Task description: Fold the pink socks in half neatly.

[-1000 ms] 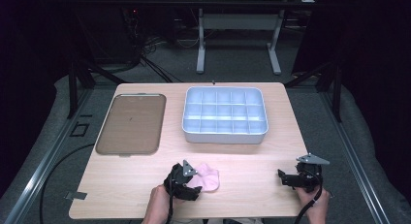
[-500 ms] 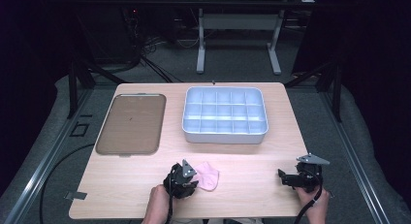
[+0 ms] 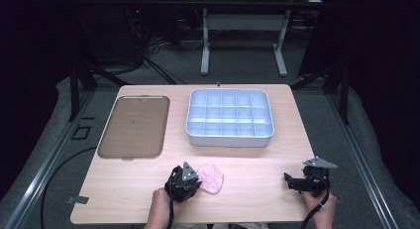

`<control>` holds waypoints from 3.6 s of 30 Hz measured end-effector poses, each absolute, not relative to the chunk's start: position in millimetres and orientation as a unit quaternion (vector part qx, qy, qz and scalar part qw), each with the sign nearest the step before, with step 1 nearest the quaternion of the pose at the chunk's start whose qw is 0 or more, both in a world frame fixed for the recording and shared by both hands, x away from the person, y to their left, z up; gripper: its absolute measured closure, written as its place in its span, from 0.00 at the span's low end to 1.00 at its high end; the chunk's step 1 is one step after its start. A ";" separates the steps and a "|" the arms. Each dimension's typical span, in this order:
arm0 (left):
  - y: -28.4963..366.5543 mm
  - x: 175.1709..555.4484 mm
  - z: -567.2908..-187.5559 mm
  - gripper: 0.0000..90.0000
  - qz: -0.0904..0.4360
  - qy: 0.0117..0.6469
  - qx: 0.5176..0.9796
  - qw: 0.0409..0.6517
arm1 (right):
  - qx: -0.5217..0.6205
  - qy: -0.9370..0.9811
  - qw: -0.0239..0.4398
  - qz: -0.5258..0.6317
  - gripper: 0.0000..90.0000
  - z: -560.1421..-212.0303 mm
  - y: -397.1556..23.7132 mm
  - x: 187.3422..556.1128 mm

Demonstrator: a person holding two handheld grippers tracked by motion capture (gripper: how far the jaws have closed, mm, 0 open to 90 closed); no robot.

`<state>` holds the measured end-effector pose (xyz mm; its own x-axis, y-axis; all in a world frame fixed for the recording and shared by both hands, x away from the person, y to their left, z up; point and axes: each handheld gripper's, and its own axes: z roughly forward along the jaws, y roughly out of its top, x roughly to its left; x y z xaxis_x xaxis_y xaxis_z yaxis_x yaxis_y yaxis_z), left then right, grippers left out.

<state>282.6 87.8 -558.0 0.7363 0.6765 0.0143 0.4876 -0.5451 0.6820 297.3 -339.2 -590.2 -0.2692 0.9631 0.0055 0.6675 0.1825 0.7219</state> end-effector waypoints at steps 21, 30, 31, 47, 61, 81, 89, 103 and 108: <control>40.2 295.2 -543.9 0.88 0.096 0.258 0.883 0.381 | 0.557 0.731 0.236 0.315 0.02 -590.2 -339.3 297.4; 26.7 306.3 -567.1 0.83 0.079 0.250 0.894 0.364 | 0.557 0.731 0.237 0.315 0.02 -590.2 -339.2 297.4; 27.3 307.3 -567.0 0.79 0.079 0.251 0.895 0.361 | 0.557 0.731 0.237 0.315 0.02 -590.2 -339.2 297.3; 86.4 299.3 -548.1 0.35 0.093 0.327 0.858 0.385 | 0.562 0.728 0.236 0.313 0.03 -589.7 -339.7 297.0; 122.5 293.1 -568.1 0.56 0.077 0.382 0.838 0.382 | 0.562 0.728 0.237 0.313 0.03 -589.7 -339.6 297.0; 117.6 288.9 -586.5 0.93 0.083 0.372 0.825 0.418 | 0.562 0.726 0.239 0.315 0.08 -589.0 -338.1 295.0; 118.3 286.5 -589.1 0.94 0.092 0.366 0.822 0.426 | 0.559 0.729 0.238 0.314 0.14 -587.4 -336.1 293.7; 117.8 285.7 -589.9 0.94 0.098 0.364 0.822 0.428 | 0.550 0.748 0.136 0.347 0.49 -556.5 -292.4 273.6; 118.8 286.7 -589.9 0.94 0.093 0.365 0.821 0.428 | 0.518 0.766 0.099 0.367 0.57 -549.3 -251.4 273.4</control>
<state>286.7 118.8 -589.9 0.7158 0.6798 -0.1596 0.5202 -0.3667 0.7713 273.4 -251.4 -549.3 -0.4439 0.8665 0.2285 0.7216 0.1945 0.6644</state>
